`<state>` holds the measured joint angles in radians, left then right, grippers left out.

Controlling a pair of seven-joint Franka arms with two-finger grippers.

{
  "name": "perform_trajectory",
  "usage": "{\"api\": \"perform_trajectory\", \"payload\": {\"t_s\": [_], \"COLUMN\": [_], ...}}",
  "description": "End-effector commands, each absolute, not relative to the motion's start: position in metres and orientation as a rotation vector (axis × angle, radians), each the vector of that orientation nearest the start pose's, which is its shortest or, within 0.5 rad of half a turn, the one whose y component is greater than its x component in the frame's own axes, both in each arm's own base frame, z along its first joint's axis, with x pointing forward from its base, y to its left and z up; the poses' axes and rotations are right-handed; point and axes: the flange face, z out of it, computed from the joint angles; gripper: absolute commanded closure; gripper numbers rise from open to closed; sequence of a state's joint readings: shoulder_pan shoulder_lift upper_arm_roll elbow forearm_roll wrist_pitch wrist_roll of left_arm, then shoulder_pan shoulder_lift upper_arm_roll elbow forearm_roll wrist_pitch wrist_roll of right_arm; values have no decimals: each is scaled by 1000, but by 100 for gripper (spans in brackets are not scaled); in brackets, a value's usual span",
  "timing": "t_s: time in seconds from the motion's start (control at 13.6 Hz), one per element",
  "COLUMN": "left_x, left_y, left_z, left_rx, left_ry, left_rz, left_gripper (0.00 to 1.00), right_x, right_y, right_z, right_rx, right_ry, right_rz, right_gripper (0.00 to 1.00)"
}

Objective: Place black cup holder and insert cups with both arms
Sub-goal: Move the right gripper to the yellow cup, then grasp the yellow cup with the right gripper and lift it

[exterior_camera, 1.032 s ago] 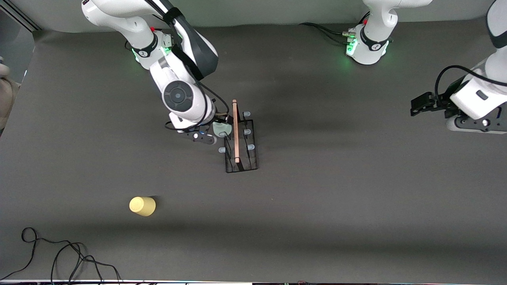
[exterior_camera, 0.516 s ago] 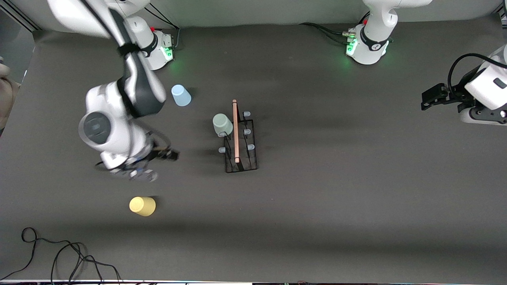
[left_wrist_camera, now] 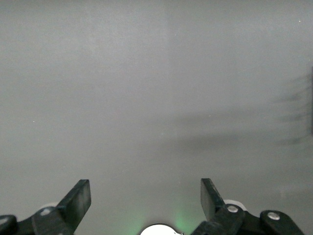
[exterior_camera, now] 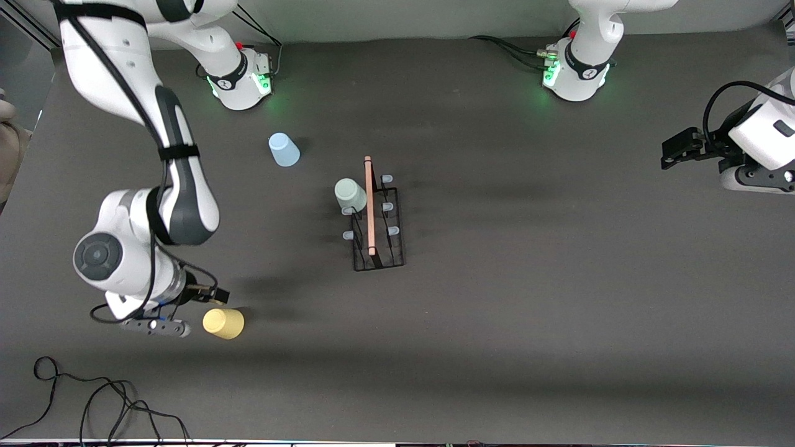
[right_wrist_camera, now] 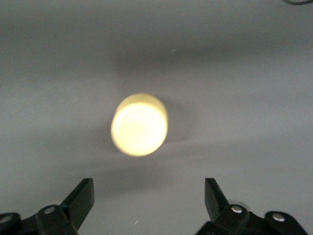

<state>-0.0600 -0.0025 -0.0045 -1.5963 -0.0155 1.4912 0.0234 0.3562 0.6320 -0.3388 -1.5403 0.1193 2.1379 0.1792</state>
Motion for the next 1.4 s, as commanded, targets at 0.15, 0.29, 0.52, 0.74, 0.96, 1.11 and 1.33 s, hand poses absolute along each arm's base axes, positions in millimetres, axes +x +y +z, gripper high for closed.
{"api": "perform_trajectory", "payload": {"t_s": [0.15,0.29,0.52,0.74,0.96,1.11,1.33], "left_x": [541,542,544,545,546,546,546], "left_y": [-35,-35,-35,-36,-36,-37,-37], "left_z": [612,609,609,609,609,609,609], "left_rx": [-3134,-3134,-3135,-3132,-3132,-3130,-3130], "left_ry": [87,89,103,118,120,120,125], "left_rz": [156,164,154,149,149,149,149], "left_gripper": [0,0,0,0,0,0,0], "right_x": [724,725,725,724,726,722,708], "right_y": [58,68,71,70,71,92,120], "right_z": [270,260,246,236,246,270,323], "right_rx": [-3128,-3125,-3141,-3153,-3146,-3137,-3116], "right_ry": [323,302,277,214,218,186,193], "right_rz": [-23,-25,-44,-28,-51,2,115], "right_gripper": [0,1,20,30,78,85,85]}}
